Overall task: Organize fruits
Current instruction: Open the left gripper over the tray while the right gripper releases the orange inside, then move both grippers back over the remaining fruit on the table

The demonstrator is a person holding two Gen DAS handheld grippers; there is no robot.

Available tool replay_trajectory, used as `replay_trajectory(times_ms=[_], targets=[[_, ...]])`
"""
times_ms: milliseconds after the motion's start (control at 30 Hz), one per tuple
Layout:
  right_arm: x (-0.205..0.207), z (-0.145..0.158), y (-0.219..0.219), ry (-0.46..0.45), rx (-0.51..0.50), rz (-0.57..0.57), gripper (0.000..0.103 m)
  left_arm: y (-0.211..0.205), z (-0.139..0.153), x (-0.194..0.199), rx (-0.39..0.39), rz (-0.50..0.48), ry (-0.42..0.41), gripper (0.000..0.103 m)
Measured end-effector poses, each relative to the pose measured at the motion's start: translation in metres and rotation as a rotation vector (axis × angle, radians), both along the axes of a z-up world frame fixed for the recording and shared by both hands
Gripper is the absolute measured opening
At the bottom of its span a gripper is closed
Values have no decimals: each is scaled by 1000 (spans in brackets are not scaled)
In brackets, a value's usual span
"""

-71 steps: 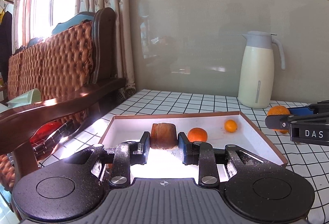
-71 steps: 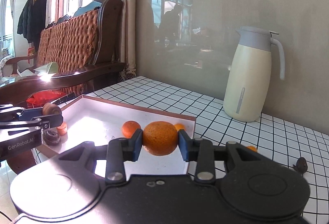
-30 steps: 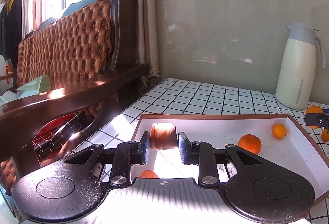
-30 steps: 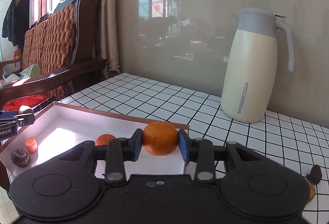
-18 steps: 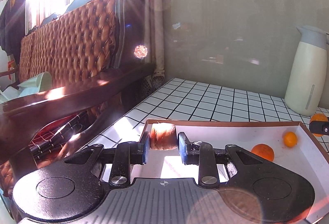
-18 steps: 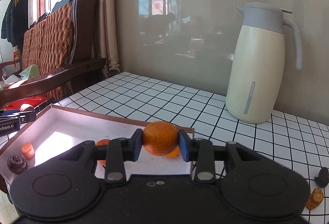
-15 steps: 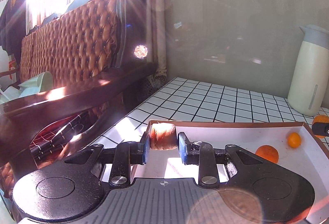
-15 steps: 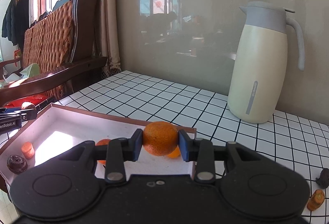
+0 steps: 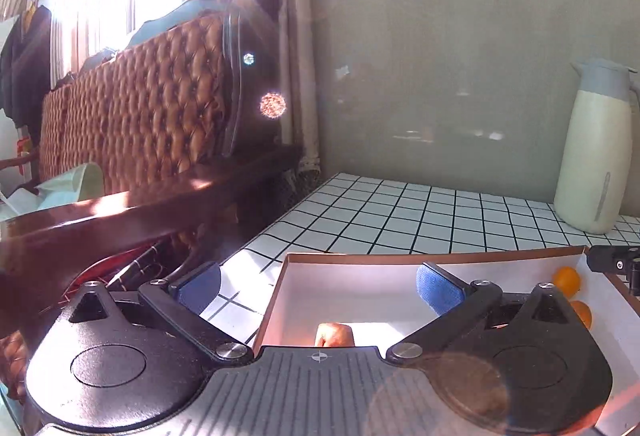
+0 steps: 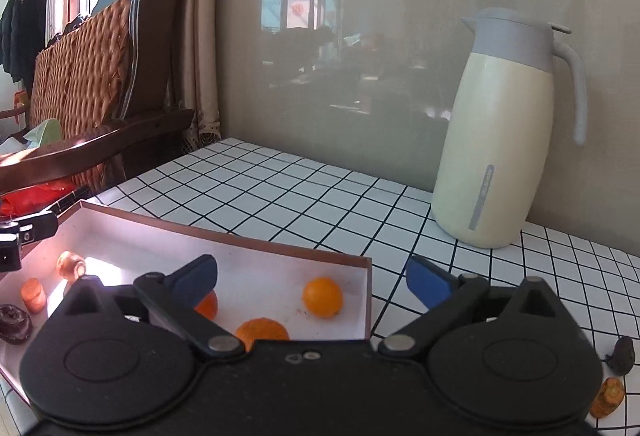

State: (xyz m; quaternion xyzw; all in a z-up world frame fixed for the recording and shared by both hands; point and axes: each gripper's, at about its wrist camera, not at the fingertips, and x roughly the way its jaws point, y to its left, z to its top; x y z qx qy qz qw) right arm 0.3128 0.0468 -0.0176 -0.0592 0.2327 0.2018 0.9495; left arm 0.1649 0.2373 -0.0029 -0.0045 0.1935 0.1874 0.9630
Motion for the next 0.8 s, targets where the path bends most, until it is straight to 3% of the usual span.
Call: replay_trajectory(times_ms=[200, 800], targets=[[0, -5, 3, 21, -2, 20, 97, -4, -5, -1, -10, -32, 24, 103], [-3, -2, 10, 32, 18, 47, 97, -1, -6, -3, -7, -1, 10, 103]])
